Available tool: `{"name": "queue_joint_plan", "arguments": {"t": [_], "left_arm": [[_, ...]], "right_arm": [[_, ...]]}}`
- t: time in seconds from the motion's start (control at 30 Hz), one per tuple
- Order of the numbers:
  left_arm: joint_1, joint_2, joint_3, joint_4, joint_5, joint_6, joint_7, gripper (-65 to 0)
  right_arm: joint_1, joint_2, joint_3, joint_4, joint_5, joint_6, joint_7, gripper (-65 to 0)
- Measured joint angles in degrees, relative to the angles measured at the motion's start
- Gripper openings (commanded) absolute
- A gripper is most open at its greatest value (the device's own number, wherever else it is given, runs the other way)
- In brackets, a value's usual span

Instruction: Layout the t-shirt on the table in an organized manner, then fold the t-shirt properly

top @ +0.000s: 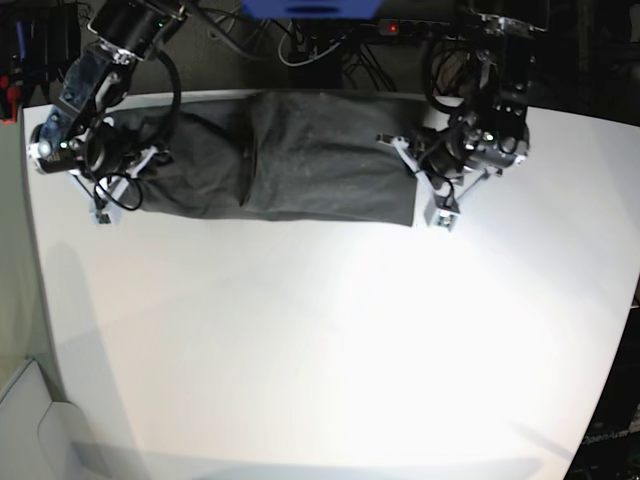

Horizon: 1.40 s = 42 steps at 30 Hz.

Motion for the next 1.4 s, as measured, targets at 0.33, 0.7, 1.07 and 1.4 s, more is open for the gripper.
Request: {"name": "queue_joint_plan", "arguments": {"t": [0.33,0.7,1.07,1.4], "left_arm": [[-1.20,-0.07,-4.09,-0.35,1.84,0.66,1.14,-64.9],[-0.26,2.86,-8.41,12.46,1.44,0.46,1.53,-64.8],[7.39,1.70,-27.82,13.68,2.12,0.52,1.88,-64.6],[12.59,0.42,-29.79,13.73,1.86,0.46,1.92,-64.7]], "right_arm": [[-0.37,-0.94,-3.04,9.27,9.77,0.15,-4.00,-65.0],[-1.36,-0.85,-6.84,16.83,23.39,0.15,-6.51,-65.0],[-1.84,-1.29,-13.31,18.47,38.88,0.15,-8.55,-65.0],[-1.77,-1.75,-30.08,18.47,44.61,0.15,-8.37,-65.0]]}}
